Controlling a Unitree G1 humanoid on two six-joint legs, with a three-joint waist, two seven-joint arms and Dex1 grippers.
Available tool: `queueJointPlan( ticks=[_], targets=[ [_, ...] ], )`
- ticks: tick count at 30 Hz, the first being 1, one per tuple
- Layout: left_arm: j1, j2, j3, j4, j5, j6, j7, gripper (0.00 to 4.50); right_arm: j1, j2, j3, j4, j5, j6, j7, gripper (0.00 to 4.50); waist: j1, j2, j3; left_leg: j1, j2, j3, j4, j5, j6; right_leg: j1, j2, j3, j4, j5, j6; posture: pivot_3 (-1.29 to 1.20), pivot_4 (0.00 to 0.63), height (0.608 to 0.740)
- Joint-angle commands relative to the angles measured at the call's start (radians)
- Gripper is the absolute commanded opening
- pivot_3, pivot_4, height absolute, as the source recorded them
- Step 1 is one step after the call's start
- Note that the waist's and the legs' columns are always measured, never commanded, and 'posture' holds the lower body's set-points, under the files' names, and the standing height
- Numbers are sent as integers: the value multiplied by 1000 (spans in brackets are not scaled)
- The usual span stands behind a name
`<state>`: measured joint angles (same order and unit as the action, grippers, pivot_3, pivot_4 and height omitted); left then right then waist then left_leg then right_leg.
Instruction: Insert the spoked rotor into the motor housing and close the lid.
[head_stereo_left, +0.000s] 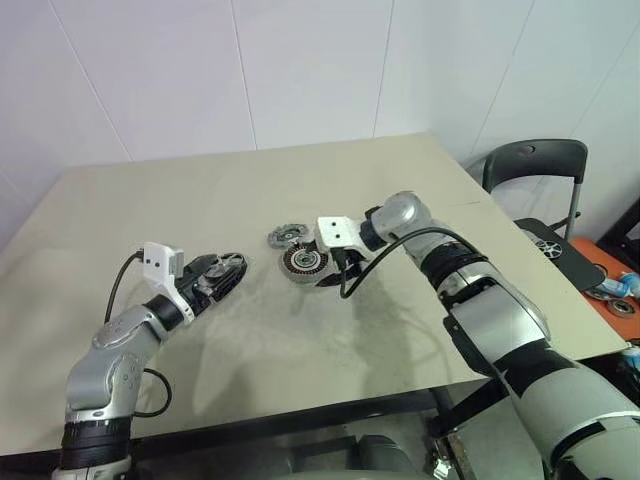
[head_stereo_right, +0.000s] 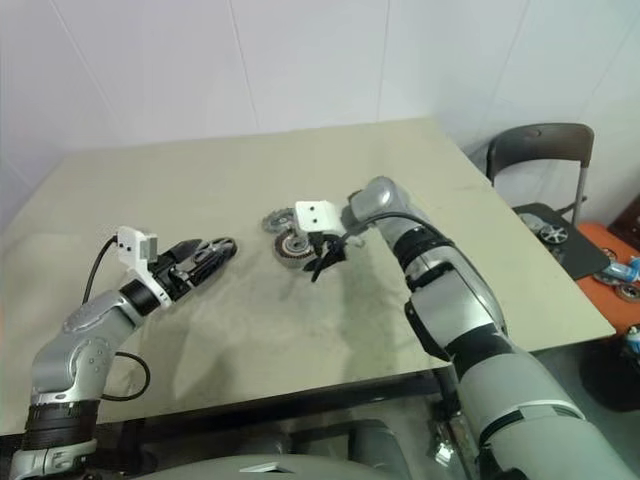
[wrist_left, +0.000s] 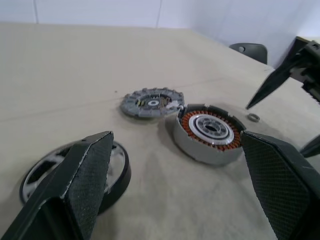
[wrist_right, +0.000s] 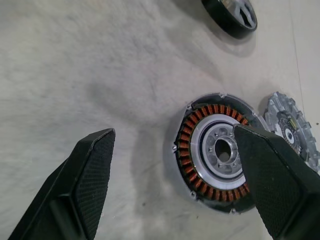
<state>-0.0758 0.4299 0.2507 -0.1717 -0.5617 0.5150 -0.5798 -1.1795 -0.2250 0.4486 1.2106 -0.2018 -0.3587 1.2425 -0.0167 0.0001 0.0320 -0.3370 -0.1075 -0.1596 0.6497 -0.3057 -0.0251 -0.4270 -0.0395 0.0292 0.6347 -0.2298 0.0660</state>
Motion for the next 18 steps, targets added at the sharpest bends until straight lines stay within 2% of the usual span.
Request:
queueJointPlan(
  ticks=[1, 7, 11, 17, 18],
  targets=[
    [9, 6, 36, -64, -25, 5, 23, 4285, -40, 20, 3, 43, -61, -46, -94, 3952, 2, 0, 0, 0, 0, 0, 0, 0, 0, 0, 0, 0, 0, 0, 0, 0, 0, 740],
    [31, 9, 39, -89, -36, 14, 40, 4285, -17, 41, 8, 81, -131, -68, -175, 3952, 1, 0, 0, 0, 0, 0, 0, 0, -1, 0, 0, 0, 1, 0, 0, 0, 0, 740],
    [26, 6, 39, -89, -42, 19, 47, 4285, -11, 48, -10, 102, -160, -48, -305, 3952, 0, 0, 0, 1, 0, 0, 0, 1, -1, 0, 1, 0, 2, 0, -1, 0, 0, 740],
    [27, 4, 24, -84, -40, 21, 46, 4285, 17, 38, -5, 109, -187, -58, -321, 3952, -1, 0, 0, 1, 1, 0, 0, 1, -2, 0, 3, 1, 2, 1, -1, 0, 0, 740],
    [27, 4, 24, -83, -40, 20, 46, 4311, 22, 37, -4, 109, -190, -58, -319, 3770, -1, 0, 0, 1, 2, 0, 0, 1, -2, 0, 4, 1, 2, 1, -2, 0, 0, 740]
  ],
)
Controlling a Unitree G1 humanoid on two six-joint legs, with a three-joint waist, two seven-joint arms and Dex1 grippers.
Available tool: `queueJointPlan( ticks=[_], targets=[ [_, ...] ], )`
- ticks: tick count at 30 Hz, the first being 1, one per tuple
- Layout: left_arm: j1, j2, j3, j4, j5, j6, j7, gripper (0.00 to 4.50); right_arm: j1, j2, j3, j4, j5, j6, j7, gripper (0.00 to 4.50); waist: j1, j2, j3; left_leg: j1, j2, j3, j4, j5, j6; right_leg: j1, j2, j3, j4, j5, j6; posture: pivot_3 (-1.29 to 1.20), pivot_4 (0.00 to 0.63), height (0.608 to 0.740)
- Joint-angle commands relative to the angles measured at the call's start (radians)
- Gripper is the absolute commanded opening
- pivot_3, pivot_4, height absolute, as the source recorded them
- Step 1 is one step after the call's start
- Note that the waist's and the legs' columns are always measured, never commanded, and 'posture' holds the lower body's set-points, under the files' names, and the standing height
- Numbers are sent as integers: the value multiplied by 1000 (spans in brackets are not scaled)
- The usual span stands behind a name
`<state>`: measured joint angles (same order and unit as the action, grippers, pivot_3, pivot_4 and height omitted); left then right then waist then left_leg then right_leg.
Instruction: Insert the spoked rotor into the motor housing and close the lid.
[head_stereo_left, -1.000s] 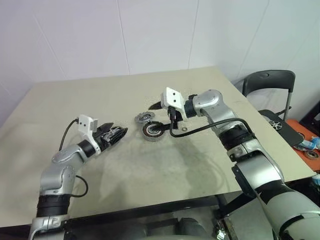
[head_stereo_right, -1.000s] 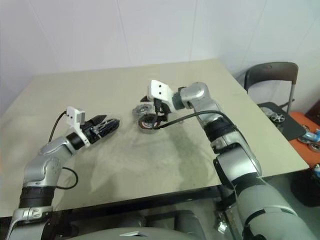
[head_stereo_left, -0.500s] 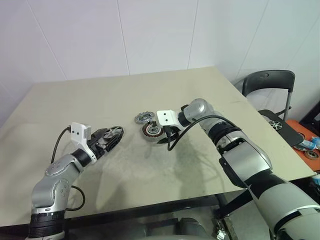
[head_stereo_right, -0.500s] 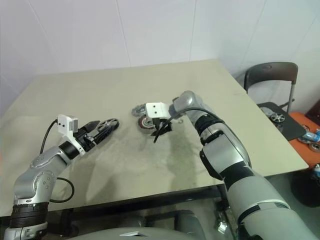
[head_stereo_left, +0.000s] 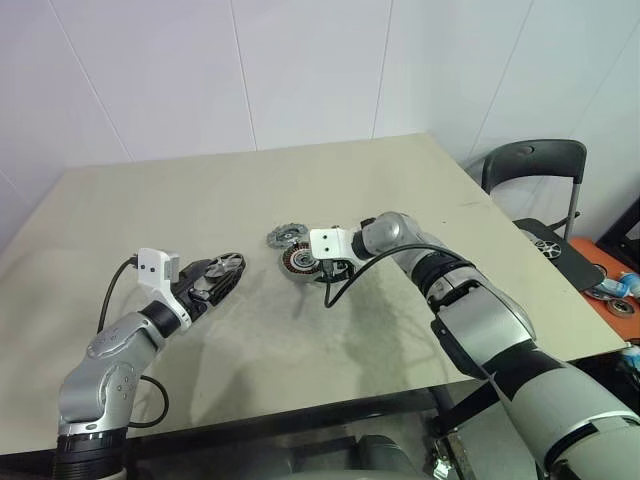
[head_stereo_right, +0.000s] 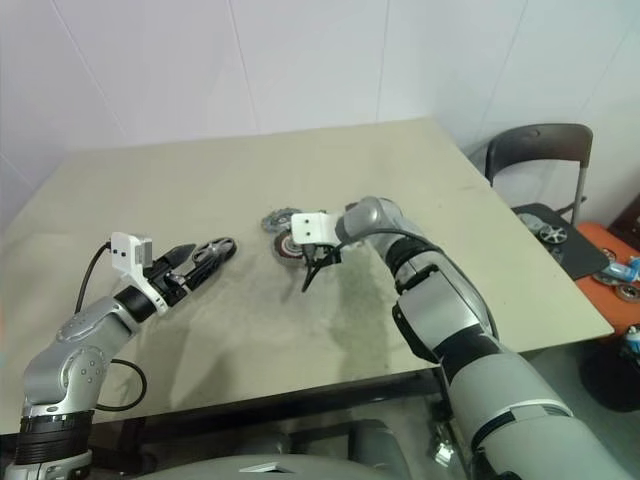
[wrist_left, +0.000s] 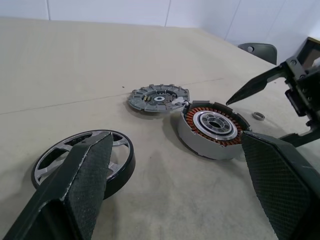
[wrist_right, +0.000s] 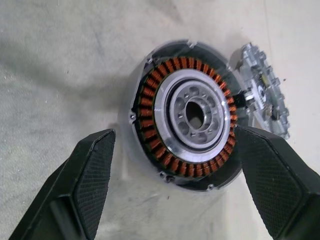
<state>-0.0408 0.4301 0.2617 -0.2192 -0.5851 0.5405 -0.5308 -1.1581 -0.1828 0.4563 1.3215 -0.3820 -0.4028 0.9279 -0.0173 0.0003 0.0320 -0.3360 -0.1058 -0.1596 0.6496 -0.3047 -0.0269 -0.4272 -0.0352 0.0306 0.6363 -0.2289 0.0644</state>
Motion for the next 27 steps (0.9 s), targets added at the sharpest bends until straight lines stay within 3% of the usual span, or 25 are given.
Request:
queueJointPlan(
  ticks=[1, 4, 7, 14, 17, 20, 27],
  targets=[
    [-10, 3, 11, -34, -16, -5, -3, 4324, 6, -6, -13, -3, -11, -15, 0, 3571, 0, 0, 0, 0, 0, 0, 0, 0, 0, 0, 0, 0, 0, 0, 0, 0, 0, 740],
    [-14, 0, 6, -28, -14, -6, -4, 4324, 12, -9, -20, -6, -11, -18, 18, 2784, -1, 0, 0, 0, 1, 0, 0, 0, 0, 0, 1, 0, 0, 1, -1, 0, 0, 740],
    [-17, 0, 4, -22, -15, -6, -7, 4324, 14, -8, -22, -13, -7, -29, 60, 1725, -2, 0, 0, 1, 3, 1, 0, 0, 0, 1, 3, 1, 0, 1, -2, 0, 0, 740],
    [-22, -11, -6, -22, -11, -9, -3, 4324, 10, 9, -26, -23, -6, -48, 105, 1725, -2, 0, 0, 3, 8, 3, 0, 1, -2, 1, 6, 2, 0, 3, -5, 0, 0, 740],
    [-24, -16, -7, -21, -10, -10, 0, 4324, 9, 16, -14, -31, -15, -77, 123, 1136, -3, 0, 0, 3, 8, 4, -1, 1, -2, 1, 7, 2, 0, 4, -6, 0, 0, 740],
    [-23, -21, -8, -21, -8, -11, 3, 4324, 3, 26, -6, -38, -23, -95, 128, 184, -3, 0, 0, 4, 9, 5, -2, 1, -2, 1, 7, 3, 0, 4, -6, 0, 0, 740],
    [-26, -32, -15, -19, -5, -11, 8, 4324, -24, 59, -25, -52, -9, -110, 168, 84, -4, 0, 0, 7, 10, 12, -3, 1, -2, 1, 9, 9, 0, 4, -6, 0, 0, 740]
  ],
)
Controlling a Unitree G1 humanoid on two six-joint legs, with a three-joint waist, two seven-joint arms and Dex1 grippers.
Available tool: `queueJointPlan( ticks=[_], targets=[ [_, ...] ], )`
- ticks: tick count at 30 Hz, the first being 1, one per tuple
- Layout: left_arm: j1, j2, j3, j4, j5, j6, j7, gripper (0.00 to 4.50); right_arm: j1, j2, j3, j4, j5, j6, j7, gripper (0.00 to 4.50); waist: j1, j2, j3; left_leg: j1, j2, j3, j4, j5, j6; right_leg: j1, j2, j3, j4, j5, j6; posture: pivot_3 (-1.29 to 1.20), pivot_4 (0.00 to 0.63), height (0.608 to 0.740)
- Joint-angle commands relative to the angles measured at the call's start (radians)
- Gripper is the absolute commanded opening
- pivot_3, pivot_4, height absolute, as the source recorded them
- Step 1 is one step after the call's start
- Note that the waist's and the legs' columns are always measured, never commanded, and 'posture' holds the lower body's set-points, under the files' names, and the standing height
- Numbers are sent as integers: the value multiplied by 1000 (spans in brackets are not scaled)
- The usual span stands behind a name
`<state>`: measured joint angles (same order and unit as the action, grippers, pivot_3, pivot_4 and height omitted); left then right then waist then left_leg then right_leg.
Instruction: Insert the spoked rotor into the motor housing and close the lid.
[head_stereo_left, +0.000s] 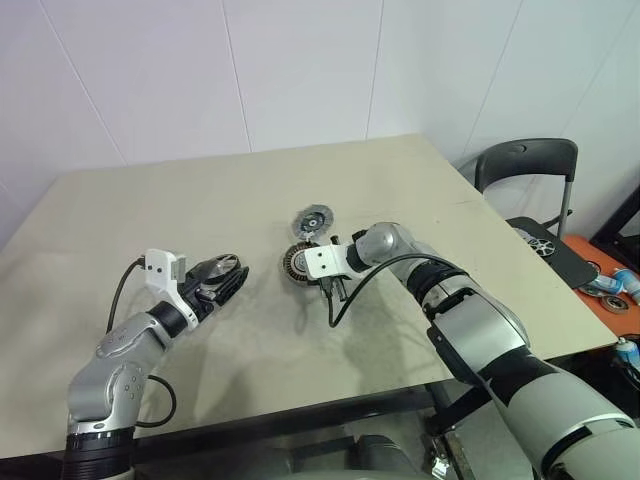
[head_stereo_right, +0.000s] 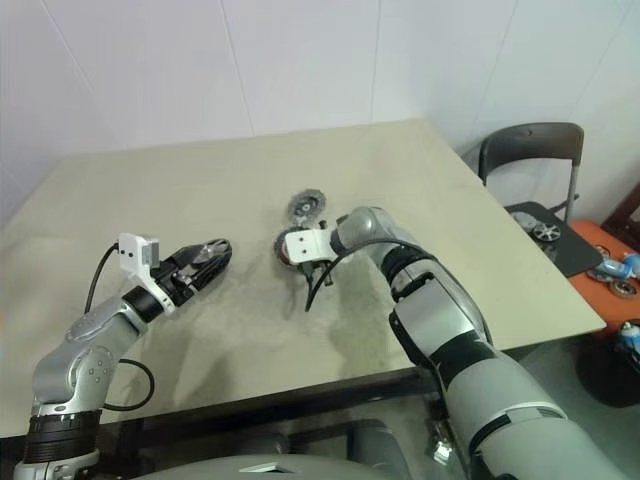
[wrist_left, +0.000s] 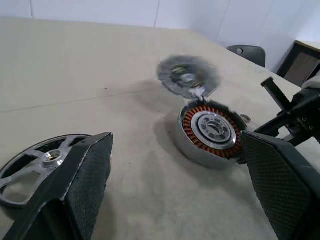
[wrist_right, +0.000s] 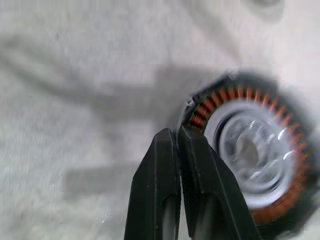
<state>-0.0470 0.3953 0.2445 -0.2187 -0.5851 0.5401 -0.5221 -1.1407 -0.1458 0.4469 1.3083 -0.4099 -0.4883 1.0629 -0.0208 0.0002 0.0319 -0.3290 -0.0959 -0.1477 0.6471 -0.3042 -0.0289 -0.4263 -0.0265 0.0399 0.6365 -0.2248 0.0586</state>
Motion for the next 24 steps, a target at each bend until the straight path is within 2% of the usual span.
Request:
queueJointPlan(
  ticks=[1, 7, 9, 13, 15, 20, 24],
  targets=[
    [-22, 2, 2, -16, -4, -11, -1, 4324, -45, 23, -19, -41, 23, -24, 39, 84, 0, 0, 0, 1, 0, 1, 0, 0, 0, 0, 0, 1, 0, 0, 0, 0, 0, 740],
    [-35, 0, -1, 3, 2, -19, -4, 4324, -67, 8, -49, -63, 57, -2, 116, 84, 0, 0, 0, 2, 1, 4, -1, 0, 1, 0, 1, 3, 0, 0, 0, 0, 0, 740],
    [-38, -1, -4, 8, 4, -22, -5, 4324, -71, 0, -71, -79, 86, 28, 186, 84, 0, 0, 0, 2, 1, 4, -1, 0, 1, 0, 1, 3, 0, 0, 0, 0, 0, 740],
    [-49, -4, -12, 20, 8, -25, -11, 4324, -48, -58, -93, -170, 156, 163, 445, 84, 5, 0, 0, 2, 1, 4, 0, -1, 1, 0, 1, 3, 0, 0, 0, 0, 0, 740],
    [-54, -3, -16, 28, 10, -27, -15, 4324, -15, -91, -95, -238, 177, 253, 516, 84, 5, 0, 0, 2, 1, 4, 0, -1, 2, 1, 1, 3, 0, 0, 0, 0, 0, 740],
    [-70, 8, -19, 58, 12, -35, -34, 4324, 103, -164, -71, -444, 199, 392, 548, 84, 7, 0, 0, 2, 1, 5, 0, -1, 2, 1, 1, 3, -1, 0, 0, 0, 0, 740],
    [-92, 15, -22, 93, 18, -42, -53, 4324, 176, -162, -68, -588, 221, 506, 537, 84, 2, 0, 0, 2, 2, 6, 0, -1, 2, 0, 1, 4, 0, 0, 0, 0, 0, 740]
  ],
)
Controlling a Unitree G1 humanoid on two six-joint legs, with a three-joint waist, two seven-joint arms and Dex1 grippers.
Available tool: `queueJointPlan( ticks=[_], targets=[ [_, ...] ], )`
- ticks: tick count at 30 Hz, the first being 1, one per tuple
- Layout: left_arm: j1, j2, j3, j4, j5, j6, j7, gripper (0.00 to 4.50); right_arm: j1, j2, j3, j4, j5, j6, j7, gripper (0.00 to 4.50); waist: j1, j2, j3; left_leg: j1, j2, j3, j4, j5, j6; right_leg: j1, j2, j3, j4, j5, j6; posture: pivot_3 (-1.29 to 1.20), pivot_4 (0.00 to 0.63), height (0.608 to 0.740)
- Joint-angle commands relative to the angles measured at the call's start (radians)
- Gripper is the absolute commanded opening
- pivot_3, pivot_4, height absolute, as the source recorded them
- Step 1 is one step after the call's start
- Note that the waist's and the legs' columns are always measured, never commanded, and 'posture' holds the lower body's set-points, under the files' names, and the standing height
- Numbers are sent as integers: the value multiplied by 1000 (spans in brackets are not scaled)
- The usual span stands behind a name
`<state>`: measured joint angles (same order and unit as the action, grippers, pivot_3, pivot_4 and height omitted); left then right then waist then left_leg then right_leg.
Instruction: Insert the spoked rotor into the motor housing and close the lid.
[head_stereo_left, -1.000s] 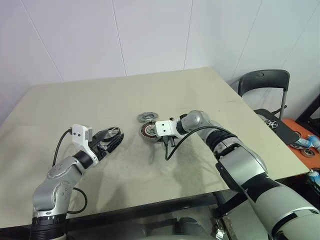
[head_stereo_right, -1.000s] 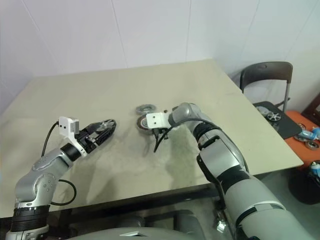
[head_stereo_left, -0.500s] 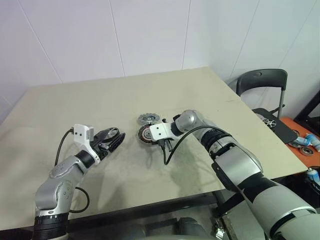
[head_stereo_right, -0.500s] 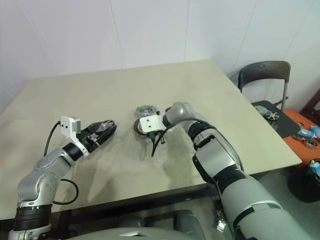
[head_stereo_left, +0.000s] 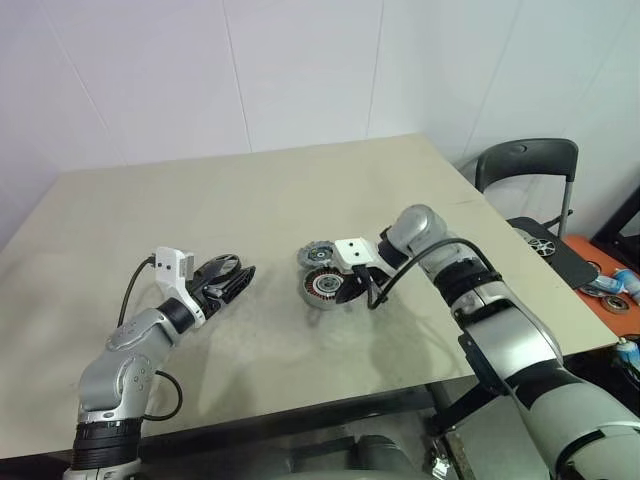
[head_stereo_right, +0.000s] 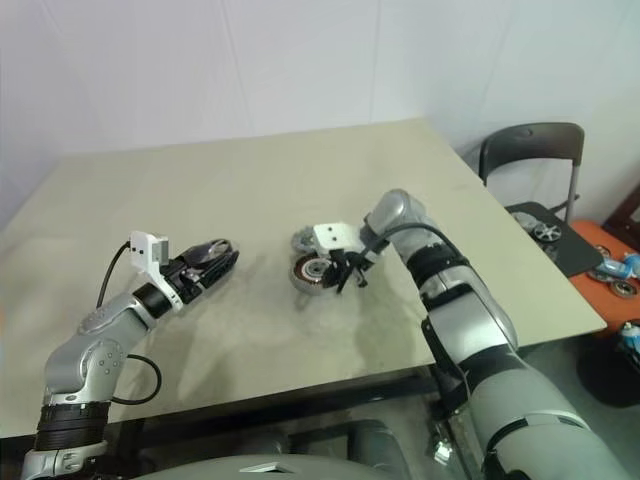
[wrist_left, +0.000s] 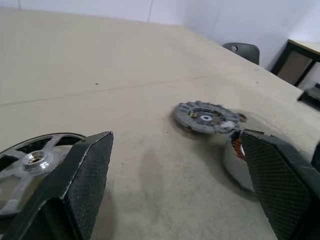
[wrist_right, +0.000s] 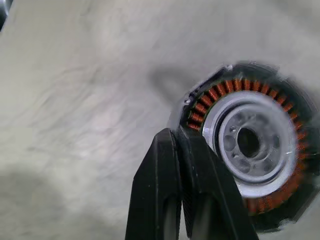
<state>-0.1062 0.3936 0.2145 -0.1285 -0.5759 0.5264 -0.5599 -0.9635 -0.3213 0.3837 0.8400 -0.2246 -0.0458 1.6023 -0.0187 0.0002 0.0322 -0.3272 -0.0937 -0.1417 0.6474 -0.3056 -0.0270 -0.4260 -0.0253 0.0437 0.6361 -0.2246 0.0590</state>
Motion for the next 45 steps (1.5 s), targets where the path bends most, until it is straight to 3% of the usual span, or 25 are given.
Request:
queueJointPlan(
  ticks=[1, 8, 17, 19, 22, 27, 31, 35, 40, 45],
  targets=[
    [-39, 18, 7, 10, 10, -30, -21, 4324, 16, 28, -2, -159, 43, 98, -14, 84, 0, 0, 0, 0, 0, 0, 0, 0, 0, 0, 0, 0, 0, 0, 0, 0, 0, 740],
    [-51, 21, 3, 21, 13, -34, -34, 4324, 36, 74, 15, -249, 65, 164, -72, 84, 8, -1, 0, 1, 0, 0, 1, 0, 0, 1, 0, 0, 0, 0, 0, 0, 0, 740],
    [-31, 19, 9, -1, 13, -36, -29, 4324, -24, 36, -21, -292, 164, 184, -6, 84, 5, -1, 0, 1, 0, 0, 0, 0, 0, 2, 0, 0, -1, 0, 0, 0, 0, 740],
    [-32, 18, 11, 4, 14, -39, -28, 4324, -70, 41, -72, -209, 168, 87, -130, 84, 5, -1, 0, 1, 0, 0, 0, 0, 0, 2, 0, 0, -1, 0, 0, 0, 0, 740],
    [-35, 18, 12, 9, 15, -44, -28, 4324, -132, 35, -140, -54, 161, -6, -322, 633, 5, -1, 0, 2, 0, 0, 0, 0, 0, 2, 0, 0, -1, 0, 0, 0, 0, 740],
    [-45, 22, 8, 18, 17, -50, -38, 4324, -152, 3, -173, 142, 124, -12, -523, 2277, 8, -1, 0, 2, 0, 0, 0, 0, 0, 3, 0, 0, -2, 0, 0, 0, 0, 740],
    [-52, 29, 6, 29, 18, -55, -49, 4324, -128, -3, -226, 205, 151, -19, -626, 2277, 5, -1, 0, 0, 0, 1, -1, -1, 1, 1, 0, 1, -3, 0, 0, 0, 0, 740],
    [-65, 33, 4, 42, 22, -55, -59, 4324, -132, -3, -308, 276, 171, -44, -845, 2277, 2, -1, 0, 0, 0, 1, -1, -1, 1, 1, 0, 1, -3, 0, 0, 0, 0, 740],
    [-81, 38, -4, 43, 24, -42, -66, 4324, -62, -11, -296, 256, 161, -37, -793, 3411, 2, -1, 0, 0, 0, 1, -1, -1, 1, 1, 0, 1, -3, 0, 0, 0, 0, 740],
    [-81, 40, -3, 29, 20, -30, -59, 4324, 27, -4, -309, 202, 179, 14, -794, 3411, 2, -1, 0, 0, 0, 2, 0, -1, 2, 2, 0, 1, -3, 1, 0, 0, 0, 740]
  ],
)
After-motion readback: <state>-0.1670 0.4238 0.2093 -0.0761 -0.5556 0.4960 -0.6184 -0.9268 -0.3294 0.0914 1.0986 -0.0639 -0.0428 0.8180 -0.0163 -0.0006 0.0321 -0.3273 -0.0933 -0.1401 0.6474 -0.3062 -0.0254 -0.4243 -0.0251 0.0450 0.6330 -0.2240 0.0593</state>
